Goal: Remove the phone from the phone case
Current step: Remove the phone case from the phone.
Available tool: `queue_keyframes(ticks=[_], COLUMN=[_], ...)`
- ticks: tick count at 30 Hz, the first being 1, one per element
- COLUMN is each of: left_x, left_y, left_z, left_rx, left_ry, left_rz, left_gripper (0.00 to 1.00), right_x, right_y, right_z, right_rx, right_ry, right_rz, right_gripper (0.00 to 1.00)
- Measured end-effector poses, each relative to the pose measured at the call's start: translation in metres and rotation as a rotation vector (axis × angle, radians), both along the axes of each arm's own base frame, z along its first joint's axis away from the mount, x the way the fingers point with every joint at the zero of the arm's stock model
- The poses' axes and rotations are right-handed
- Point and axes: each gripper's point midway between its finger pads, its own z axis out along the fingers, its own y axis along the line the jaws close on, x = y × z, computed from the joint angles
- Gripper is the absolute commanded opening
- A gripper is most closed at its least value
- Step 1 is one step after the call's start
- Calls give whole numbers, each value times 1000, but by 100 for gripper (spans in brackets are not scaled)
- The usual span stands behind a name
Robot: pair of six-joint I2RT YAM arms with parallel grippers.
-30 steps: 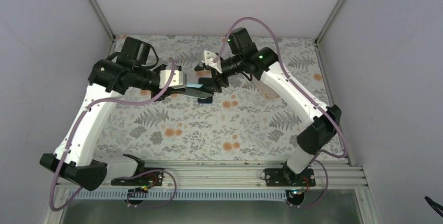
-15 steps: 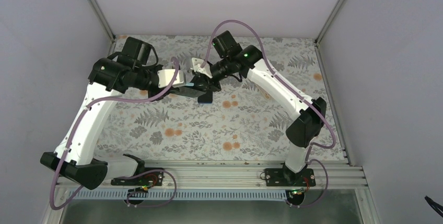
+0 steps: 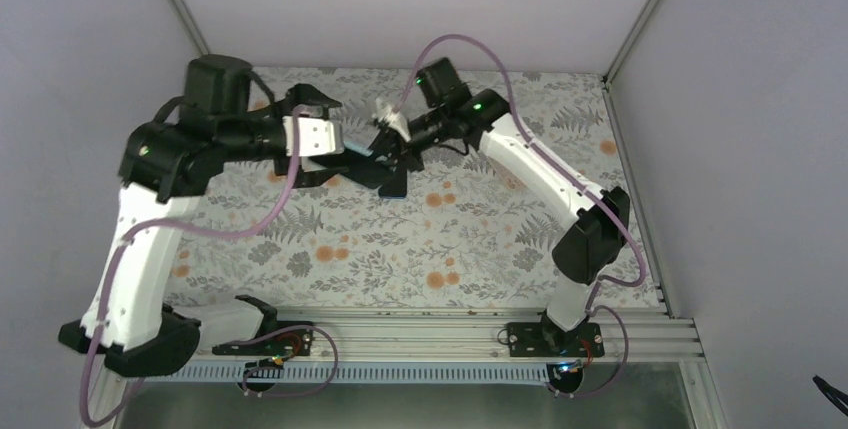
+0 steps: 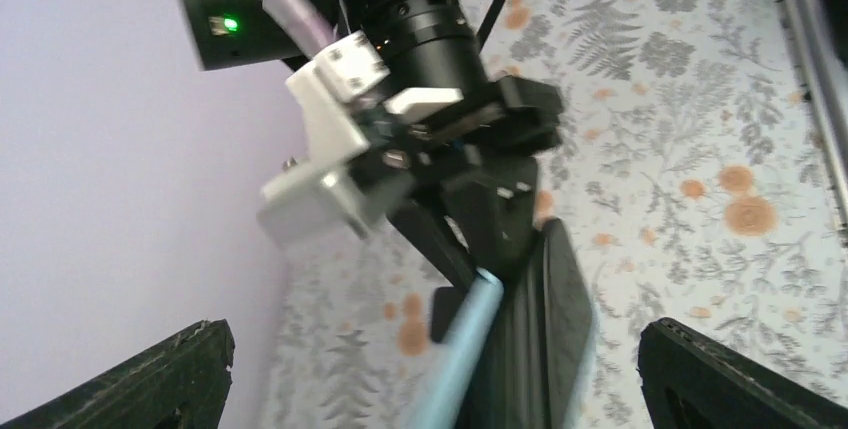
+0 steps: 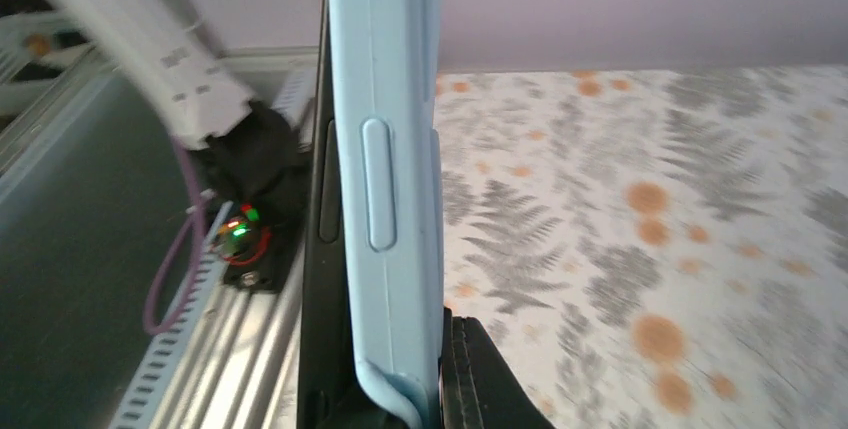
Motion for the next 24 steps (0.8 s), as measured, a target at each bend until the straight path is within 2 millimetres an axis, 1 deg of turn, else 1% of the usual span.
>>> queue_keyframes(ticks=[1,2,4,6,7,8,10,11,13,15,17,20,21,22,24], left_x=[-4,-9,-24,-34,-40,-42,-43,-41,-28,-9,12,50,69,71,94], left_y=[3,7,17,24,28,30,34,34,31,26,21,12,8,7,0], left_z=[8,17,40,60,74,82,96,98,96,81,61,36,25,24,23], left_rx=[-5,-12,-35,-59,-78,-88,-108,-111,-116,-115,-113,-144,-161,-164,-212], left_ry=[-30,-68,-166,-246,-299,-330,-396,-411,-439,-450,-441,-447,-437,-437,-440], left_rz=[6,13,28,40,50,57,75,80,94,113,141,203,235,239,275], left_gripper=[100,100,100,100,100,100,100,100,100,100,100,100,100,100,100], right_x=[11,25,60,96,117,131,169,183,211,233,245,247,247,245,240], right_y=[-5,-12,-30,-49,-59,-67,-85,-93,-106,-113,-114,-109,-107,-104,-100], right_z=[1,1,5,6,6,5,3,3,2,4,12,30,38,46,64], right_rx=[1,4,15,32,43,48,69,80,101,122,151,194,210,226,254], right_ry=[4,9,23,45,62,78,124,146,195,227,243,247,241,235,223], right_rz=[-32,-76,-180,-286,-351,-399,-530,-582,-676,-746,-786,-810,-822,-837,-865], right_gripper=[3,3,3,3,3,3,3,3,3,3,3,3,3,3,3])
